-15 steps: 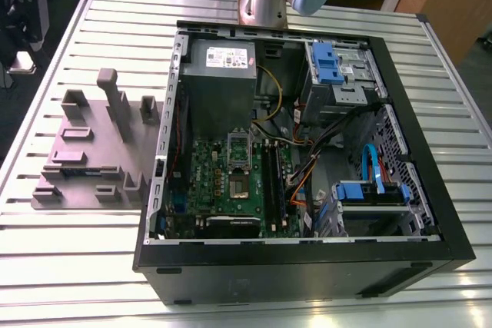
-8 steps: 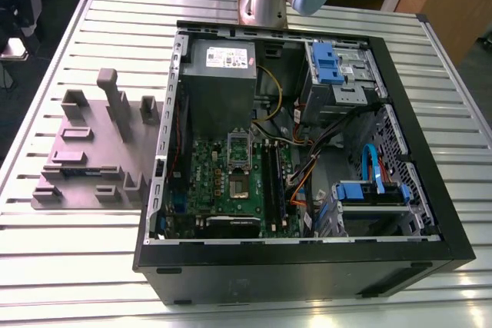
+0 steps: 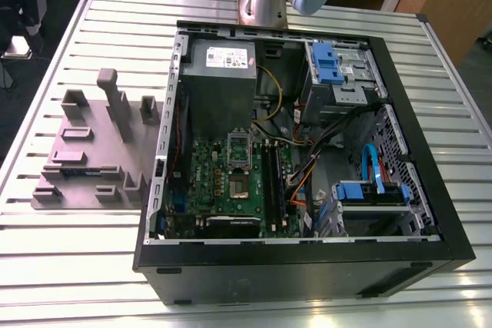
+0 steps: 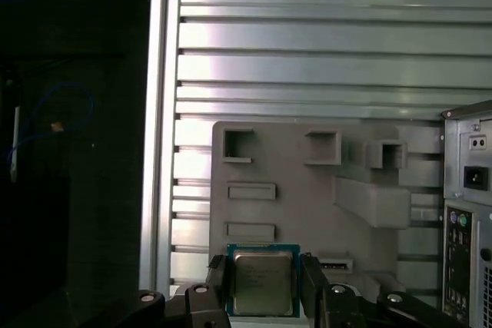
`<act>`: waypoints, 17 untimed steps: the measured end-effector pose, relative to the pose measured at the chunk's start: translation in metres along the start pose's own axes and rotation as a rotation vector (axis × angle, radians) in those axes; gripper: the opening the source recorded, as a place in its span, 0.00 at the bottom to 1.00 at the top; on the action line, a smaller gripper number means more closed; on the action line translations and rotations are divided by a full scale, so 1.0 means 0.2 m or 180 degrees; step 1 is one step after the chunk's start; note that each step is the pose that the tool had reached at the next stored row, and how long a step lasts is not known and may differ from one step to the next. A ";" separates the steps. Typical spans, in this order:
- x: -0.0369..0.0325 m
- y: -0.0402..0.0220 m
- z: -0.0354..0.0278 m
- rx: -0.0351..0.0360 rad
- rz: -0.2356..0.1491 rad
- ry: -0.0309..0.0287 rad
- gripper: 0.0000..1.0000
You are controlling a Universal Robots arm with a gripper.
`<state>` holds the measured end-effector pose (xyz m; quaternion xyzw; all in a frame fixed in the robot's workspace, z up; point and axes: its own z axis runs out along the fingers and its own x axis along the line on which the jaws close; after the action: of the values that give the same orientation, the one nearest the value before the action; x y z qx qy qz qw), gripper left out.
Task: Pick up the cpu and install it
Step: 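Pick up the cpu and move it towards the insertion slot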
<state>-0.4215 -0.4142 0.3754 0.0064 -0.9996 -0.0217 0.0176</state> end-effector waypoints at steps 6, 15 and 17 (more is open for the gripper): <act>-0.001 0.002 -0.056 -0.0001 0.0000 -0.0001 0.47; -0.023 -0.008 -0.100 0.0000 0.0000 0.0000 0.47; -0.048 -0.017 -0.101 0.0000 -0.0001 0.0000 0.47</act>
<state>-0.4111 -0.4184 0.3952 0.0065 -0.9996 -0.0217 0.0176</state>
